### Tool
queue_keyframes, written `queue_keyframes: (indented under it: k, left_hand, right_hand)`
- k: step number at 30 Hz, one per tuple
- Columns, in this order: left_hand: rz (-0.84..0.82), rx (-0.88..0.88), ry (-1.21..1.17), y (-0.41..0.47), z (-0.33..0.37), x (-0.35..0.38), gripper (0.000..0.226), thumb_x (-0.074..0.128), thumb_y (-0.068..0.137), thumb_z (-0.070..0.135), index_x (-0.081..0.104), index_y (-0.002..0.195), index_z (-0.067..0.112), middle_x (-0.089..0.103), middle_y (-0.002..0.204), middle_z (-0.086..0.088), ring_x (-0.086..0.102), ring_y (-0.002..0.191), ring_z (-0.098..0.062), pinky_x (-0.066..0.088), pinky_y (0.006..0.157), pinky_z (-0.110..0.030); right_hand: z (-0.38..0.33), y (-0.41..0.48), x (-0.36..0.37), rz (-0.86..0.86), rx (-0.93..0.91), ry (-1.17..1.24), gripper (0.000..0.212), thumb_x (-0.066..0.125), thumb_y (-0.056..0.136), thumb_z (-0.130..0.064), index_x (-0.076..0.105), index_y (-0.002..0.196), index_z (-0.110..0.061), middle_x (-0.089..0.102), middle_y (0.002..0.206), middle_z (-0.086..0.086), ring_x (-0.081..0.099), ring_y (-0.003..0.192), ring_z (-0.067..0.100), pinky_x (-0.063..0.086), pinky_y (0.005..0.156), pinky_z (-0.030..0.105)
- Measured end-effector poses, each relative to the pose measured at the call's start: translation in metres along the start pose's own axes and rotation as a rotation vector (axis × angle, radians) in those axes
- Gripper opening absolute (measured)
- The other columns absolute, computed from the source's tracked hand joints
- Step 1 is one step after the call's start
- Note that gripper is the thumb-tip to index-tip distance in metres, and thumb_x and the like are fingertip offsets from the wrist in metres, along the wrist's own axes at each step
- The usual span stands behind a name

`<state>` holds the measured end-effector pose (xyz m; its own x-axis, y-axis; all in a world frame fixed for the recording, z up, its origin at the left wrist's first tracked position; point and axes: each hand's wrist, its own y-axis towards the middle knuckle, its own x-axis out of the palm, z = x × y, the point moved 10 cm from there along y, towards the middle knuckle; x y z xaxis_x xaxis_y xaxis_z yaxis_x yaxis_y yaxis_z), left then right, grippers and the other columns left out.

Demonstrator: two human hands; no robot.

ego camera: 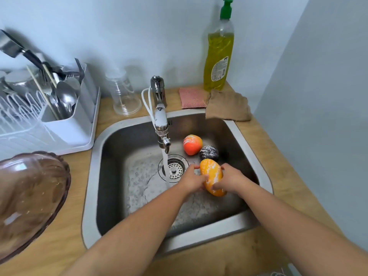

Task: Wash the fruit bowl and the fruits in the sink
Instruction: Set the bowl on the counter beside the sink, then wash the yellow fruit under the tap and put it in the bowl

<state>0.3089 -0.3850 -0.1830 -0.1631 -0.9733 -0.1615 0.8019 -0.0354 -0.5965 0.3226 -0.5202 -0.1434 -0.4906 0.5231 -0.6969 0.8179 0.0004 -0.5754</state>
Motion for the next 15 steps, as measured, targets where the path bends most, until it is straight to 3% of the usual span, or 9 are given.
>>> queue_keyframes:
  k: [5, 7, 11, 15]
  left_hand:
    - [0.019, -0.028, -0.214, -0.034, -0.004, -0.022, 0.055, 0.060, 0.093, 0.020, 0.033, 0.140, 0.025, 0.063, 0.119, -0.017, 0.065, 0.084, -0.021, 0.055, 0.076, -0.029]
    - [0.003, -0.023, -0.268, -0.048, -0.004, -0.031, 0.058, 0.061, 0.093, 0.019, 0.030, 0.141, 0.029, 0.063, 0.119, -0.017, 0.065, 0.086, -0.022, 0.055, 0.075, -0.027]
    - [-0.023, -0.012, -0.336, -0.068, -0.010, -0.056, 0.057, 0.061, 0.093, 0.018, 0.029, 0.139, 0.029, 0.061, 0.117, -0.013, 0.064, 0.096, -0.026, 0.053, 0.086, -0.031]
    - [-0.015, -0.022, -0.386, -0.075, -0.022, -0.089, 0.063, 0.064, 0.091, 0.018, 0.025, 0.140, 0.028, 0.061, 0.115, -0.013, 0.066, 0.093, -0.024, 0.055, 0.081, -0.027]
  right_hand:
    - [-0.026, -0.020, 0.006, -0.117, -0.140, 0.203, 0.074, 0.075, 0.074, -0.023, 0.037, 0.137, -0.030, 0.051, 0.121, 0.000, 0.055, 0.104, 0.022, 0.055, 0.072, 0.035]
    - [-0.036, -0.026, 0.014, -0.186, -0.172, 0.292, 0.071, 0.072, 0.077, -0.017, 0.037, 0.136, -0.033, 0.050, 0.119, 0.000, 0.056, 0.100, 0.020, 0.058, 0.072, 0.034]
    - [-0.063, -0.035, 0.031, -0.275, -0.237, 0.359, 0.068, 0.071, 0.079, -0.011, 0.040, 0.135, -0.034, 0.053, 0.113, 0.004, 0.058, 0.092, 0.017, 0.057, 0.079, 0.035]
    - [-0.091, -0.041, 0.049, -0.301, -0.282, 0.401, 0.068, 0.070, 0.079, -0.008, 0.042, 0.135, -0.034, 0.055, 0.115, 0.008, 0.058, 0.088, 0.018, 0.051, 0.069, 0.028]
